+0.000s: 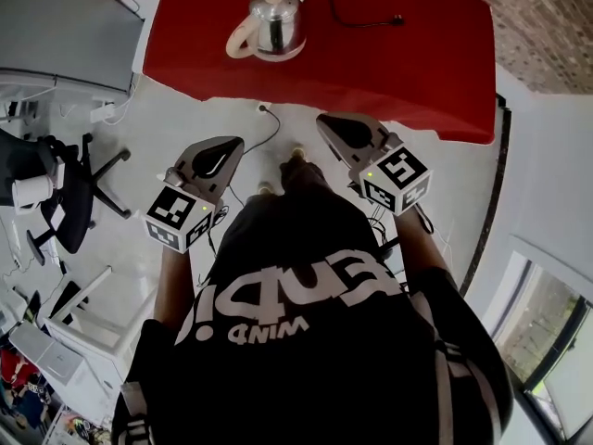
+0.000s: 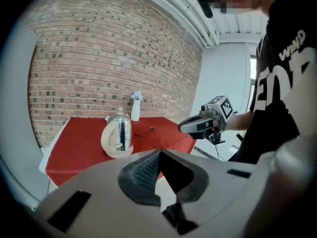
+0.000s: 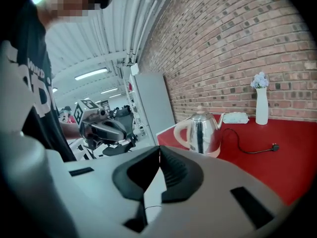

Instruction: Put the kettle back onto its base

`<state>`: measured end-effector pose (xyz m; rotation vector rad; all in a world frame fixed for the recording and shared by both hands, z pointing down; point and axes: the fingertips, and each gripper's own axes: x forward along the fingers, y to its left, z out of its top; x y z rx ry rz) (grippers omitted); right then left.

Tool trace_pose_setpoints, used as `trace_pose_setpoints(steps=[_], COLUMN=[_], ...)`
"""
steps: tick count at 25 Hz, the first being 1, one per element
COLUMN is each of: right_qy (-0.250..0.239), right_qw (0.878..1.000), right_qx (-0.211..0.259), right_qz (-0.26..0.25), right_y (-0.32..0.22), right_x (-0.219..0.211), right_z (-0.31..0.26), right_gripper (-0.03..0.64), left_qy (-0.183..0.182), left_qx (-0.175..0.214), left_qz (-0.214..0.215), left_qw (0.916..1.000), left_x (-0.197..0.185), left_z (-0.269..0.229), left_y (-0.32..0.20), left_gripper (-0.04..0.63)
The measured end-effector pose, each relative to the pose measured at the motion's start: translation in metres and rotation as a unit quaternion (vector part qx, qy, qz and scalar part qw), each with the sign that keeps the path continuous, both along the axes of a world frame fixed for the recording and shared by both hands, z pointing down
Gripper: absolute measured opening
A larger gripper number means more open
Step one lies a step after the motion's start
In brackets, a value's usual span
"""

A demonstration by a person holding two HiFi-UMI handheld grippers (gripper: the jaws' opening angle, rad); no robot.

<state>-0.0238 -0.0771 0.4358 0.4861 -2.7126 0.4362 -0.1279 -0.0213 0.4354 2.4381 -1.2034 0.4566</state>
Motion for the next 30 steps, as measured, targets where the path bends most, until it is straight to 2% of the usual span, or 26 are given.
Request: trace_pose_setpoints(steps=[5, 14, 30], right_qy=[-0.012, -0.004, -0.030], right_qw=[0.999, 1.000, 0.999], right_qx=[0.014, 0.021, 0.036], right_qz=[-0.027, -0.012, -0.027], right_y=[0.044, 0.106, 0.124], right_x=[-0.013, -0.012, 0.036], right_z=[-0.016, -0.029, -0.051], right_gripper=[0.023, 0.023, 0.023], left_qy=[0.024, 0.031, 0.023], left_qx=[0.022, 0.022, 0.028], left_qz=[0.038, 0.111, 0.133], left_qw=[0.9988, 0.9931, 0.9904], left_x=[0.002, 0.023, 0.076], left_z=[-0.010, -0.011, -0.022], left_y=[0.036, 0.081, 0.090], left_gripper=[0.008, 0.008, 0.008])
